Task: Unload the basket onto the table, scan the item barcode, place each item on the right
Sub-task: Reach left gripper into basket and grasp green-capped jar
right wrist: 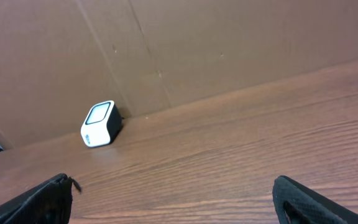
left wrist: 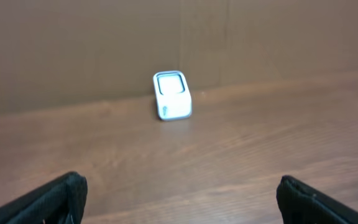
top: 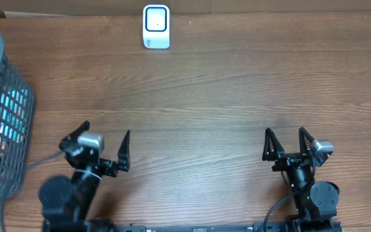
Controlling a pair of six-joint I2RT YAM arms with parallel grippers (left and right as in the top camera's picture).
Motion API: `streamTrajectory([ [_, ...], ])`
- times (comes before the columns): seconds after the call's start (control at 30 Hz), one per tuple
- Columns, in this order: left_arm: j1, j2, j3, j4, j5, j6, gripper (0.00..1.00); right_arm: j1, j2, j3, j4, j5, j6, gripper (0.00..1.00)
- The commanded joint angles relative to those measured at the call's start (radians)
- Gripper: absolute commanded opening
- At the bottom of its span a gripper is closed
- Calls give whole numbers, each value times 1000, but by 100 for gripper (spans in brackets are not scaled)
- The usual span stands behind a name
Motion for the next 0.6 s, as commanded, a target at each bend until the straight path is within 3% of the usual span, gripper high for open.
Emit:
streamTrajectory([
  [0.0, -13, 220, 286, -141, 71, -20, 100, 6, -8, -11, 8, -1, 0, 100],
  [0.37, -13, 751, 1117, -802, 132, -19, 100, 6, -8, -11, 7, -1, 0, 100],
  [0.57, -13, 851, 1210, -877, 123, -19, 99, 6, -8, -11, 7, -1, 0, 100],
])
